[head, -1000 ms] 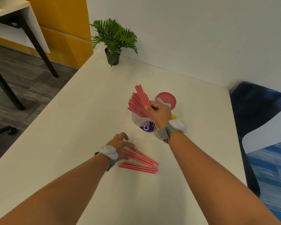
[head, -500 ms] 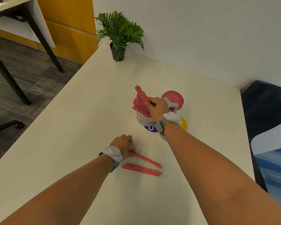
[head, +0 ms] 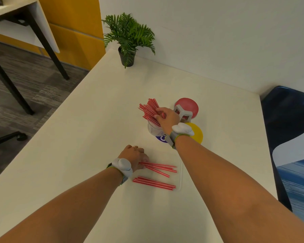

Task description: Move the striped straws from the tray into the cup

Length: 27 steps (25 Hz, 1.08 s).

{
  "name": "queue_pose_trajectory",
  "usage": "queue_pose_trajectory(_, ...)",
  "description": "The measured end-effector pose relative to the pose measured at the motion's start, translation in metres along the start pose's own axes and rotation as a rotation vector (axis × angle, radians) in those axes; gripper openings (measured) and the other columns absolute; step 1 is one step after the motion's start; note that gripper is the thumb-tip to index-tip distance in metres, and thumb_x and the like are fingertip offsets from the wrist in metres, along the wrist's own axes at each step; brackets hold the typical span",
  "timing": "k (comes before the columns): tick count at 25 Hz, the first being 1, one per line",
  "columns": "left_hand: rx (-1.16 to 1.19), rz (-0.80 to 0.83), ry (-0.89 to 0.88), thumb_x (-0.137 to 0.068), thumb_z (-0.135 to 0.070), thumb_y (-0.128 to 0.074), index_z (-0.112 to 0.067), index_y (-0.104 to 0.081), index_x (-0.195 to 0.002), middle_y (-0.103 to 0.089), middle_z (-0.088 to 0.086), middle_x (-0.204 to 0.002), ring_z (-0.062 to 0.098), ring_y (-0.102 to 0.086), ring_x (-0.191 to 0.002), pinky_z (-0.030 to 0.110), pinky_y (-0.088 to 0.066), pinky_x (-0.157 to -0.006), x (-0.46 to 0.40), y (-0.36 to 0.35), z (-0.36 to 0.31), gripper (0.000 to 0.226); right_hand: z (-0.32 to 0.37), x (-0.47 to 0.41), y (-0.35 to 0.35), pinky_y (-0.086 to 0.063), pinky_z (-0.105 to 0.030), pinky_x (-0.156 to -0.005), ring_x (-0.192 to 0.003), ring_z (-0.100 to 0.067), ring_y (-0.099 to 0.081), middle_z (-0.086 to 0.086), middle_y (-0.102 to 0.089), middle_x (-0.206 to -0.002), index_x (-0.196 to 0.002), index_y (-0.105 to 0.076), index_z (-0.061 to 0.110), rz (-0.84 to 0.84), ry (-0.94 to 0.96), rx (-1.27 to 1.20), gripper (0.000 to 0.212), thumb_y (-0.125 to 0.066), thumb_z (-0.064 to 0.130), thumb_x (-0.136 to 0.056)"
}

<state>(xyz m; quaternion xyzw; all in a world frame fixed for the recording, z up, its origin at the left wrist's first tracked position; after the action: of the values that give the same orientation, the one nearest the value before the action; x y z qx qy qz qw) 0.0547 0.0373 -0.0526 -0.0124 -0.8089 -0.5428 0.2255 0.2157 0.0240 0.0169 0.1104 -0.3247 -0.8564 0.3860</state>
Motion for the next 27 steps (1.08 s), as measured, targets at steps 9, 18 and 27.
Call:
queue_pose_trajectory(9, -0.163, -0.024, -0.037, -0.089, -0.032, -0.050, -0.025, -0.061, -0.112, -0.053, 0.001, -0.121, 0.023, -0.047, -0.113, 0.036, -0.028, -0.097, 0.001, 0.000, -0.002, 0.027, 0.007, 0.031, 0.018, -0.045, -0.013, -0.084, -0.099, -0.012, -0.055, -0.010, -0.060, -0.115, -0.116, -0.056, 0.008, -0.064, 0.104, -0.260, 0.043, -0.071, 0.019, -0.078)
queue_pose_trajectory(18, -0.270, 0.051, -0.002, -0.089, -0.033, -0.048, -0.022, -0.060, -0.112, -0.050, 0.004, -0.123, 0.027, -0.047, -0.115, 0.039, -0.030, -0.099, 0.002, 0.003, -0.005, 0.028, -0.050, 0.104, -0.003, -0.040, -0.017, -0.070, -0.079, -0.009, -0.053, 0.001, -0.063, -0.089, -0.101, -0.065, 0.017, 0.165, 0.012, -0.108, 0.023, -0.068, 0.014, -0.078)
queue_pose_trajectory(27, 0.101, -0.063, 0.049, -0.085, -0.030, -0.059, -0.017, -0.066, -0.103, -0.056, 0.006, -0.117, 0.023, -0.054, -0.105, 0.032, -0.041, -0.087, 0.012, 0.044, -0.006, 0.023, -0.073, 0.137, -0.007, -0.043, -0.004, -0.056, -0.049, 0.006, -0.054, -0.007, -0.063, -0.080, -0.106, -0.065, 0.005, 0.294, -0.195, -0.161, 0.023, -0.053, 0.003, -0.087)
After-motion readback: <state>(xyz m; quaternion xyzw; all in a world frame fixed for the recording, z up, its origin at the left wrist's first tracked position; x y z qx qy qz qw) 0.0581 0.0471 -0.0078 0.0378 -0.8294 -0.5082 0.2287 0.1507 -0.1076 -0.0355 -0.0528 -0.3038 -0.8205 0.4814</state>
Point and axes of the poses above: each hand's wrist, its own x-axis away from the middle knuckle, its own y-axis out of the back of the hand, z = x × y, the point moved 4 cm from there along -x, towards the middle knuckle
